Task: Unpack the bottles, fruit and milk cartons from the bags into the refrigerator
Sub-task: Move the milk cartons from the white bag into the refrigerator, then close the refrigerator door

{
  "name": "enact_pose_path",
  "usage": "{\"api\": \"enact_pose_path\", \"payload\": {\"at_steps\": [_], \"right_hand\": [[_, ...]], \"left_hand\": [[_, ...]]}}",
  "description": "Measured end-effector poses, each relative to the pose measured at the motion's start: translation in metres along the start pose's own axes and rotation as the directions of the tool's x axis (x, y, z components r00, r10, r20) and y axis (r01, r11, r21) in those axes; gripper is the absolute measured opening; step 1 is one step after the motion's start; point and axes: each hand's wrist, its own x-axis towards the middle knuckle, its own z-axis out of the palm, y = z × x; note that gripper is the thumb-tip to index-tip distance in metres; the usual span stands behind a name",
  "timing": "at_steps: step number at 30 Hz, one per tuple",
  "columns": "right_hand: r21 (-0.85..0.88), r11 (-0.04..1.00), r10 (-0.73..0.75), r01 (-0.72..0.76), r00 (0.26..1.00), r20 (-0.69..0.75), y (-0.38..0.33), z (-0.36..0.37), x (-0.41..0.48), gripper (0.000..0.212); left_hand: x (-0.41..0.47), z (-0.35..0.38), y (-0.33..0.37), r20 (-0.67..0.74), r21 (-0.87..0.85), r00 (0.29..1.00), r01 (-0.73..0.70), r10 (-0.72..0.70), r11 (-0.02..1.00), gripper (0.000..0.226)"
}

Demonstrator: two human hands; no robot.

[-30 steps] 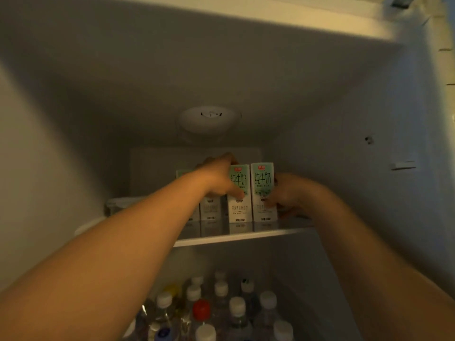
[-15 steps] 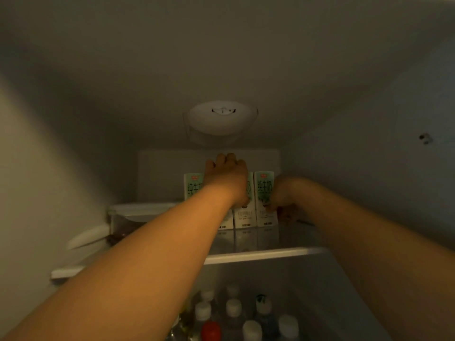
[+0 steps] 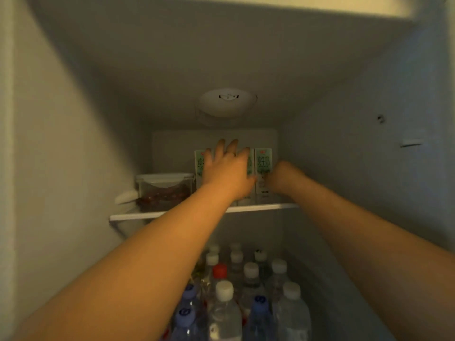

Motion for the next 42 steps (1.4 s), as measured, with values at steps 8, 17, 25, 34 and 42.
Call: {"api": "enact_pose_path", "payload": {"at_steps": [8,17,25,34,42], "right_hand": [[-0.168,0.969,-0.223,0.180,0.933,-0.284,0.021,0.026,-0.114,0.048],[-0.268,0.952,-0.173,0.145,0.981,-0.086,0.056,0.053,-0.211,0.068],[-0.203,0.965,-0.176,0.165,0.984,-0.036,0.087,0.065,-0.311,0.068],[-0.054,0.993,-0.087,0.107,0.956,0.281,0.172,0.077,-0.484,0.072],[-0.021,0.951,-0.273,0.309,0.869,0.413,0.279,0.026,-0.633,0.074]], "left_hand": [[-0.099,-0.024,-0.001,-0.035,-0.169,0.995,0.091,-0.098,0.981,0.055],[-0.209,-0.004,-0.002,-0.007,-0.137,0.997,0.072,-0.074,0.988,0.075],[-0.323,0.013,0.023,0.149,-0.152,0.983,0.130,-0.107,0.980,0.075],[-0.496,-0.008,0.116,0.399,-0.072,0.887,0.281,-0.231,0.957,0.077],[-0.662,-0.054,0.267,0.543,0.001,0.708,0.538,-0.452,0.843,0.075]]}}
